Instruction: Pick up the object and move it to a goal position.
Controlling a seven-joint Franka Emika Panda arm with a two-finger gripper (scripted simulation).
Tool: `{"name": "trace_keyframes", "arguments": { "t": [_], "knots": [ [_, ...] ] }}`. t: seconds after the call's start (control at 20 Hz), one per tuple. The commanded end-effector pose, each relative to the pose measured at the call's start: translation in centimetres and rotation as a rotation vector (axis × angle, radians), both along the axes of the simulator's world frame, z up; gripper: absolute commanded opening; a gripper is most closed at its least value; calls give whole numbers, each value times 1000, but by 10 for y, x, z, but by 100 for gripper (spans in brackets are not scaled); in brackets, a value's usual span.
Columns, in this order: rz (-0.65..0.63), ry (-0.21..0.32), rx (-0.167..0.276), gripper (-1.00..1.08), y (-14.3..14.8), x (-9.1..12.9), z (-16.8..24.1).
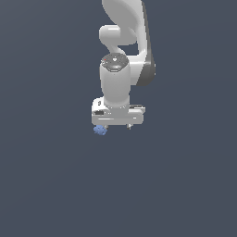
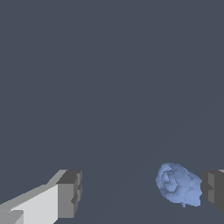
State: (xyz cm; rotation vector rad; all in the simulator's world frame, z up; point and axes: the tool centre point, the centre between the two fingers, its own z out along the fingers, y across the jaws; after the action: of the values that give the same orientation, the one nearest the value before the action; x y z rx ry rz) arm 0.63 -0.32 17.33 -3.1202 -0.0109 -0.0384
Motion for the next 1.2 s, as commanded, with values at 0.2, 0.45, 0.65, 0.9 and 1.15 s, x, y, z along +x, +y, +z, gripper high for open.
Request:
{"name": "trace_keyframes", "arguments": {
  "t": [0.2,0.45,0.65,0.9,1.15],
  "knots": [
    [5,0,4,100,1,-1,3],
    [24,0,10,100,5,-2,11],
    [16,1,9,100,2,-3,9],
    [-39,5,8,100,-12,-11,-5],
    [-147,13,3,100,-41,-29,-32]
  ]
}}
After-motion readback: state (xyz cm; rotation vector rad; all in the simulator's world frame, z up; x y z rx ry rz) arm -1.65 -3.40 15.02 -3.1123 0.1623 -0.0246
